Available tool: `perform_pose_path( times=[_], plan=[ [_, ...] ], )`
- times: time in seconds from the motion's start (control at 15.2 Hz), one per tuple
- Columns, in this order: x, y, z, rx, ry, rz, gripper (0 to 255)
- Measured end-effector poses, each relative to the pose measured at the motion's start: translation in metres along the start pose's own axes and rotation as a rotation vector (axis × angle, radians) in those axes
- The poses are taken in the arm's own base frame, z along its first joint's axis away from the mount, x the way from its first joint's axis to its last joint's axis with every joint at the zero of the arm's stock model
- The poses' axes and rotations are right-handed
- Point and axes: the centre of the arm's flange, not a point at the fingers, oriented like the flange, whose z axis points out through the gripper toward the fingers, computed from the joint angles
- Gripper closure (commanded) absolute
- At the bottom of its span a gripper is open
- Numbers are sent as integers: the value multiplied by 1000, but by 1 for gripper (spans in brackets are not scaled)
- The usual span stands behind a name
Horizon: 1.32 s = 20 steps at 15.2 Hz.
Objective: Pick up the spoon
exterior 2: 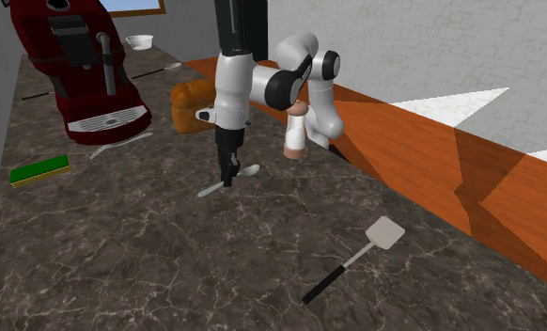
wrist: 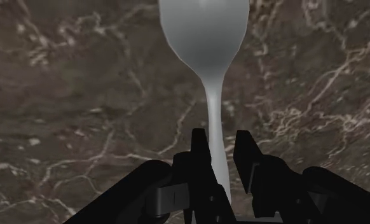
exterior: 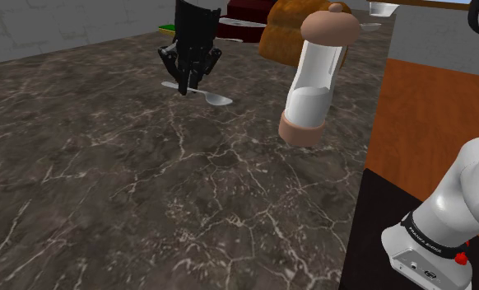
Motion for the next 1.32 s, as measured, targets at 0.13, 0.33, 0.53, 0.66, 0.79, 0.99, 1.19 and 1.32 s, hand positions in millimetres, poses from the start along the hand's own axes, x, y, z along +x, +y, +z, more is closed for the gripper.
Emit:
perform_pose_path(
  times=[0.13, 0.33, 0.53, 0.66, 0.79, 0.99, 1.19, 1.32],
  plan=[
    [0, 0, 0, 0, 0, 0, 255],
    [0, 0, 0, 0, -1, 0, 255],
    [3, -1, -11, 0, -1, 0, 255],
    [6, -1, -20, 0, -1, 0, 255],
    [8, -4, -31, 0, -1, -1, 255],
    [11, -6, -46, 0, -1, 0, 255],
    [16, -8, -61, 0, -1, 0, 255],
    [17, -9, -71, 0, -1, 0, 255]
  ],
)
